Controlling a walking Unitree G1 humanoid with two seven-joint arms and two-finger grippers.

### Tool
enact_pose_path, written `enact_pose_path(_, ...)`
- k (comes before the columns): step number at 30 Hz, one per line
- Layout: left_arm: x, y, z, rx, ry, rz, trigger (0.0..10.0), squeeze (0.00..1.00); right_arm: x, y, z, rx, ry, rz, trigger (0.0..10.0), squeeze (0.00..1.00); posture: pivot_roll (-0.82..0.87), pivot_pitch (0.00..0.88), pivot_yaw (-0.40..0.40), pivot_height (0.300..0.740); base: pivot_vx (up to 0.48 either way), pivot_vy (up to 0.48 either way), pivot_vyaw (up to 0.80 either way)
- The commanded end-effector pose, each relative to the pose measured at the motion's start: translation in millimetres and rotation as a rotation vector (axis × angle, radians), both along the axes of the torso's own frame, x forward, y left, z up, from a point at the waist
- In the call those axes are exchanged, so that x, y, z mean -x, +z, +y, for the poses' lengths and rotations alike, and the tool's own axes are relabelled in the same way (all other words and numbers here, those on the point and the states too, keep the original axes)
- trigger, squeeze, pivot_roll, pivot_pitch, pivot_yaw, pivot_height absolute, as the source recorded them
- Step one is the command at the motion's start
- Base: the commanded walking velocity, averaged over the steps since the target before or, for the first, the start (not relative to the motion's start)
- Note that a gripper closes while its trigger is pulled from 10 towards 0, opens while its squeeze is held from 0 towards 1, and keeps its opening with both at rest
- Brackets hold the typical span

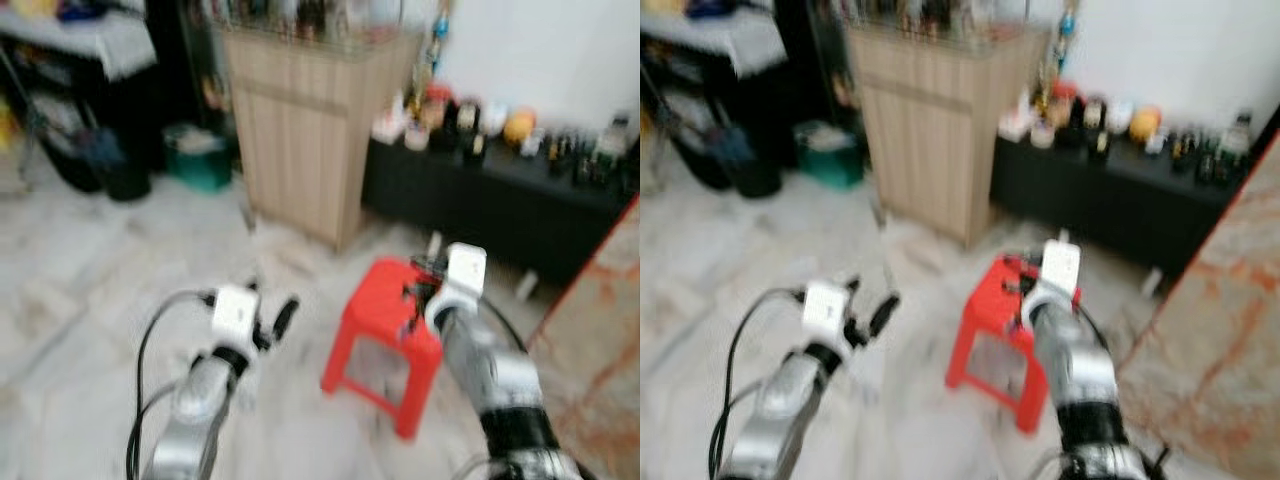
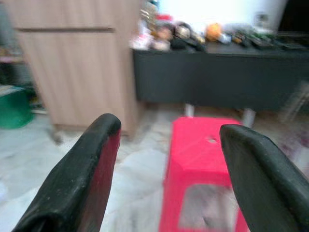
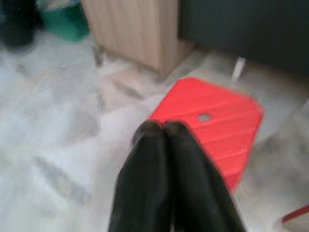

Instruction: Hang keys on a hook

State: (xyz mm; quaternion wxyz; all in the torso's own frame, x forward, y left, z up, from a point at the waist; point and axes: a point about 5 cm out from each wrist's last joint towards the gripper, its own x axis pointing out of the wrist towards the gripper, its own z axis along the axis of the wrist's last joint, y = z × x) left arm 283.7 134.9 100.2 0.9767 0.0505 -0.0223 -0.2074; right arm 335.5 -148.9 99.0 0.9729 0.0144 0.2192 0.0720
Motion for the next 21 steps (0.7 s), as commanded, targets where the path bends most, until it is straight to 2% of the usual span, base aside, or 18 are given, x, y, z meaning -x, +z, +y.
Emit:
enact_pose_path(1, -1.0, 6, -4.0, -0.015, -0.064, 0.003, 10.0, 0.0, -3.4, 10, 13.4, 0.073, 0.146, -0.046, 10.0, 0.0, 0.06, 0.0, -0.078, 0.74, 0.0, 0.0, 0.0)
enact_pose_path(3, -0.3, 6, -5.1, -0.029, -0.089, 0.006, 10.0, 0.0, -4.2, 13, 13.5, 0.087, 0.172, -0.056, 10.0, 0.0, 0.06, 0.0, -0.078, 0.74, 0.0, 0.0, 0.0)
enact_pose_path(4, 1.1, 6, -7.1, -0.08, -0.152, 0.014, 10.0, 0.0, -6.4, 22, 15.0, 0.09, 0.239, -0.08, 10.0, 0.0, 0.06, 0.0, -0.078, 0.74, 0.0, 0.0, 0.0)
enact_pose_path(5, 1.1, 6, -7.1, -0.08, -0.152, 0.014, 10.0, 0.0, -6.4, 22, 15.0, 0.09, 0.239, -0.08, 10.0, 0.0, 0.06, 0.0, -0.078, 0.74, 0.0, 0.0, 0.0)
enact_pose_path(8, -0.6, 5, -5.2, -0.19, -0.182, 0.013, 10.0, 0.0, -5.7, 29, 19.3, 0.104, 0.343, -0.09, 10.0, 0.0, 0.06, 0.0, -0.079, 0.74, 0.0, 0.0, 0.0)
enact_pose_path(9, -3.0, 4, -3.3, -0.254, -0.19, 0.001, 10.0, 0.0, -3.6, 32, 21.2, 0.125, 0.402, -0.095, 10.0, 0.0, 0.06, 0.0, -0.079, 0.74, 0.0, 0.0, 0.0)
enact_pose_path(15, -10.4, 12, 0.1, -0.319, -0.2, -0.034, 10.0, 0.0, 0.9, 41, 20.5, 0.158, 0.522, -0.106, 10.0, 0.0, 0.06, 0.0, -0.084, 0.74, 0.0, 0.0, 0.0)
enact_pose_path(17, -11.5, 12, -1.9, -0.375, -0.222, -0.051, 10.0, 0.0, 3.4, 45, 24.0, 0.156, 0.568, -0.116, 10.0, 0.0, 0.06, 0.0, -0.086, 0.74, 0.0, 0.0, 0.0)
enact_pose_path(21, -14.4, 15, -3.9, -0.399, -0.21, -0.072, 10.0, 0.0, 7.1, 48, 28.6, 0.159, 0.632, -0.124, 10.0, 0.0, 0.06, 0.0, -0.088, 0.74, 0.0, 0.0, 0.0)
